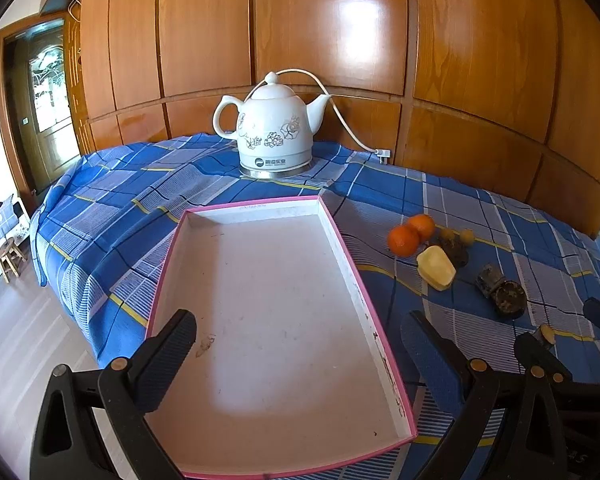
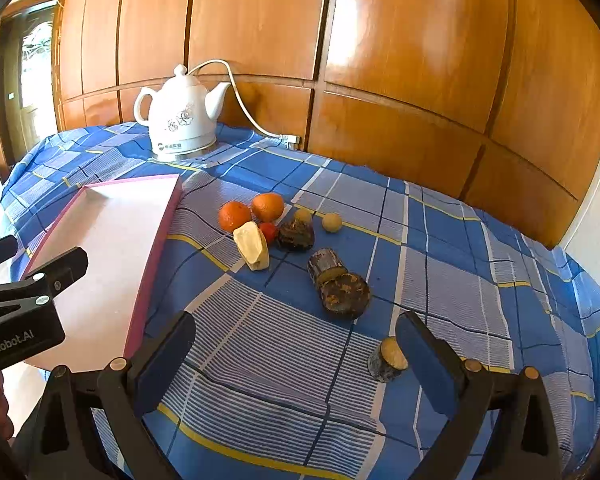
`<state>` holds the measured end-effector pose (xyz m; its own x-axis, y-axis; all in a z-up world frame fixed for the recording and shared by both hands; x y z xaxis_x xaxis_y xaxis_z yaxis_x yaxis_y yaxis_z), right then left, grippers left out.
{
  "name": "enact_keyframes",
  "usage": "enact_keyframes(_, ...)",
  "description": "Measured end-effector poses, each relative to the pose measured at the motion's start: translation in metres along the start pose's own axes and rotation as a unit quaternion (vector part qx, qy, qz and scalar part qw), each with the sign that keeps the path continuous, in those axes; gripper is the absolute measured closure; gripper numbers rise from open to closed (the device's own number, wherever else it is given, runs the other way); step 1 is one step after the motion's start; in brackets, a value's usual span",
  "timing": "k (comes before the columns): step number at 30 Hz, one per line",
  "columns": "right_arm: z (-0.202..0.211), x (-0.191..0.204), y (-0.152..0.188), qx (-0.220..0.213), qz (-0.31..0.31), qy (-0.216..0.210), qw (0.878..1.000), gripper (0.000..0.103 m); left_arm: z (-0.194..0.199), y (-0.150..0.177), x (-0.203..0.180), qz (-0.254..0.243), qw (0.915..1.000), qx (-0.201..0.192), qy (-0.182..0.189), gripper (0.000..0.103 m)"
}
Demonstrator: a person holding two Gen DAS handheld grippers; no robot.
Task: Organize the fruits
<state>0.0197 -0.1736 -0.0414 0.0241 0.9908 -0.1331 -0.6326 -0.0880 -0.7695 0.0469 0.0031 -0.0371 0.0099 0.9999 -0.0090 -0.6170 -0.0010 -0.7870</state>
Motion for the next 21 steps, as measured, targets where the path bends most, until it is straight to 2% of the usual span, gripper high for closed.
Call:
enact_keyframes(13, 0.0023, 0.0006, -0.0013, -0.001, -0.001, -0.004, 1.000, 0.001, 0.0033, -0.0022, 0.0020, -0.002, 1.0000, -0.004, 0.000, 0.000)
enact_keyframes(21, -0.0004, -0.0052, 0.0006, 0.005, -0.010, 0.004, 1.000, 0.001, 0.0079, -0.0032, -0.0047, -0.021, 0.9997, -0.011, 0.002, 0.000)
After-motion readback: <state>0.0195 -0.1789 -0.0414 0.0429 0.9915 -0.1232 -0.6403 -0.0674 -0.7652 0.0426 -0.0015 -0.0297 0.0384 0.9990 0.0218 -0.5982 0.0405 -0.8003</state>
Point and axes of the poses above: each gripper's, at about its wrist camera, not at the fingertips, and z roughly against the way its jaws point, x to its left, y to its underside, the point moved 6 cm from there along -z, roughly the way its jaws point, and after that the axes turned 1 degree about -x, right-handed, at the moved point
